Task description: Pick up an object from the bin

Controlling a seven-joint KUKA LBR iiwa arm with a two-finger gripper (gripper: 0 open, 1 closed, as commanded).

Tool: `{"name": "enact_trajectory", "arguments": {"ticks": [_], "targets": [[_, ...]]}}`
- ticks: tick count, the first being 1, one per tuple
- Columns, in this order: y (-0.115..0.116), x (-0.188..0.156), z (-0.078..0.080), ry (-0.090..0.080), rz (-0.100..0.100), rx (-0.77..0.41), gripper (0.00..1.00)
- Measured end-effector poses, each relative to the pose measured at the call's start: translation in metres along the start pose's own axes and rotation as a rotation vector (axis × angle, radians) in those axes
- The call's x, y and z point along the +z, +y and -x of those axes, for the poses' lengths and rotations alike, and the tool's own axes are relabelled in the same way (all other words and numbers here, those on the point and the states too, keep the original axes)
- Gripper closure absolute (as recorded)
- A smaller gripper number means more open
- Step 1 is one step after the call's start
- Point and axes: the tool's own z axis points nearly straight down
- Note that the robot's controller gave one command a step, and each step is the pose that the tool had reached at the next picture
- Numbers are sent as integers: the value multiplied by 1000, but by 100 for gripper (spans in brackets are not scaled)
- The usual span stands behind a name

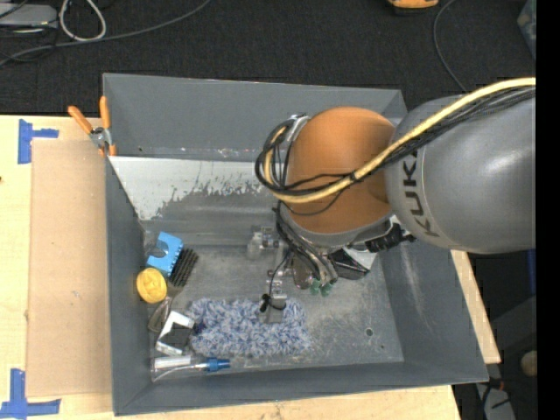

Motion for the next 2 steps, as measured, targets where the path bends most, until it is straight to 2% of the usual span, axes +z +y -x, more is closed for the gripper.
{"name": "enact_trajectory", "arguments": {"ticks": [1, 2], "targets": [[-1, -4, 2, -8, 1, 6, 0], [-6, 84, -8, -9, 2, -2, 0]]}}
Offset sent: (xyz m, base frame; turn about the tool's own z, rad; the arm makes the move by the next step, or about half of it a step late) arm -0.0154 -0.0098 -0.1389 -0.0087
